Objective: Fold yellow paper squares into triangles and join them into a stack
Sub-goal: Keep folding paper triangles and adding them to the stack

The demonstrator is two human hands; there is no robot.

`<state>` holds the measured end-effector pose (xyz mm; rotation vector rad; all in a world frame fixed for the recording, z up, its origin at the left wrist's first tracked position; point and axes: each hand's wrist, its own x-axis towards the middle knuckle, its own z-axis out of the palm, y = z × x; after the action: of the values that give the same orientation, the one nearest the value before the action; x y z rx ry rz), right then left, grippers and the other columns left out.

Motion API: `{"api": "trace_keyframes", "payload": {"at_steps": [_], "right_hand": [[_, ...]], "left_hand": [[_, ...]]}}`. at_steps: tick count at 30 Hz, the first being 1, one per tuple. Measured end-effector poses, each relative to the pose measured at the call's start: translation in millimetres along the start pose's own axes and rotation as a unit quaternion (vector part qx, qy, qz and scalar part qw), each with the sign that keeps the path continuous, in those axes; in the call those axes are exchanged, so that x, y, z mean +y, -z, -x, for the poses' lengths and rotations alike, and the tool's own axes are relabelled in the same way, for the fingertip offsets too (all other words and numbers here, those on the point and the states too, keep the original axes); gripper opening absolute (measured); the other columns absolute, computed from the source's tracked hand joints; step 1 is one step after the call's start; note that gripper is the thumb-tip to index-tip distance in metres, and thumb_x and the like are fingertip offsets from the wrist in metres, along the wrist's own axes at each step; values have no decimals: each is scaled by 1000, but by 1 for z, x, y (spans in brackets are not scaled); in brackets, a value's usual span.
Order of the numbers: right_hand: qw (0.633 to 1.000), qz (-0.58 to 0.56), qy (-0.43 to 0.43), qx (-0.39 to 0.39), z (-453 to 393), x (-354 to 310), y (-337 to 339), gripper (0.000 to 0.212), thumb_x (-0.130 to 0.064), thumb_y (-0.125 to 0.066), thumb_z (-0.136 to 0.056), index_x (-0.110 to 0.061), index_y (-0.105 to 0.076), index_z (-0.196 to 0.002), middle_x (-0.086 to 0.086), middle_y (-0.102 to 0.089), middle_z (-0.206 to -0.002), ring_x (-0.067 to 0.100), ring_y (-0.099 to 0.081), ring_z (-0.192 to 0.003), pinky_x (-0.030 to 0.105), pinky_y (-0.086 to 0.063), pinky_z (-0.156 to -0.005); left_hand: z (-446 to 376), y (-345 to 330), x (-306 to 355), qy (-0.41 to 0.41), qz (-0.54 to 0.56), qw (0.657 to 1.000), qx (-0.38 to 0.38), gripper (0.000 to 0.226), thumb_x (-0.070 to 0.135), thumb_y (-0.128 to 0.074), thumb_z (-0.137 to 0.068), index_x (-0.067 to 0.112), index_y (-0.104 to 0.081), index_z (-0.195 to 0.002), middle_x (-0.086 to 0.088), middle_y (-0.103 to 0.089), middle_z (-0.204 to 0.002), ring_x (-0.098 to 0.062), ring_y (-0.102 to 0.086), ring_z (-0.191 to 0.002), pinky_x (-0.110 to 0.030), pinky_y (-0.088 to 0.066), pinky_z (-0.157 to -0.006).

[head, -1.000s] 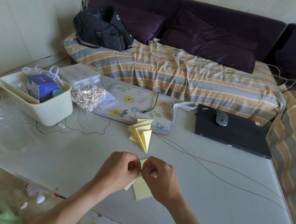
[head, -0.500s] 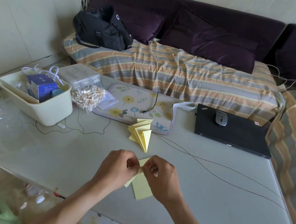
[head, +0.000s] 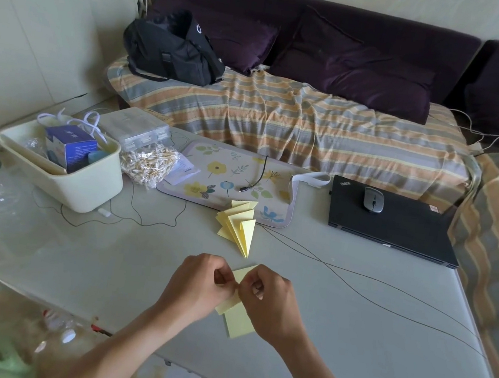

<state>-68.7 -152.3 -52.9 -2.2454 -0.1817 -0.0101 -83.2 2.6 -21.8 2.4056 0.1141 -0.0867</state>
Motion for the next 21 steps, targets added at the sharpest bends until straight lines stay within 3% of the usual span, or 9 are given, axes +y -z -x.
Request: {"api": "trace_keyframes", "payload": {"at_steps": [5, 11, 21], "right_hand": [[1000, -11, -12, 6, -1, 3, 1, 7, -13, -67, -85, -12, -66, -79, -8, -61, -68, 3, -54, -64, 16, -43, -60], [998, -40, 3, -45, 0, 5, 2, 5, -16, -70, -88, -13, -71, -85, -4, -70, -78, 8, -60, -75, 15, -47, -66], [1000, -20, 21, 9, -1, 4, 3, 21, -9, -67, -81, -21, -56, -69, -10, -54, -63, 6, -49, -63, 14, -38, -57]], "left_hand": [[-1, 1, -2, -3, 6, 1000, -17, 5, 24, -74, -88, 24, -77, -84, 14, -72, -75, 2, -66, -70, -6, -41, -55], [-3, 2, -5, 14, 8, 1000, -23, 8, 20, -81, -82, 26, -78, -78, 15, -64, -58, 5, -59, -55, -9, -36, -50], [-5, 2, -4, 27, 22, 999, -5, 8, 31, -86, -79, 25, -80, -80, 13, -72, -68, 5, -65, -63, -6, -41, -53]]}}
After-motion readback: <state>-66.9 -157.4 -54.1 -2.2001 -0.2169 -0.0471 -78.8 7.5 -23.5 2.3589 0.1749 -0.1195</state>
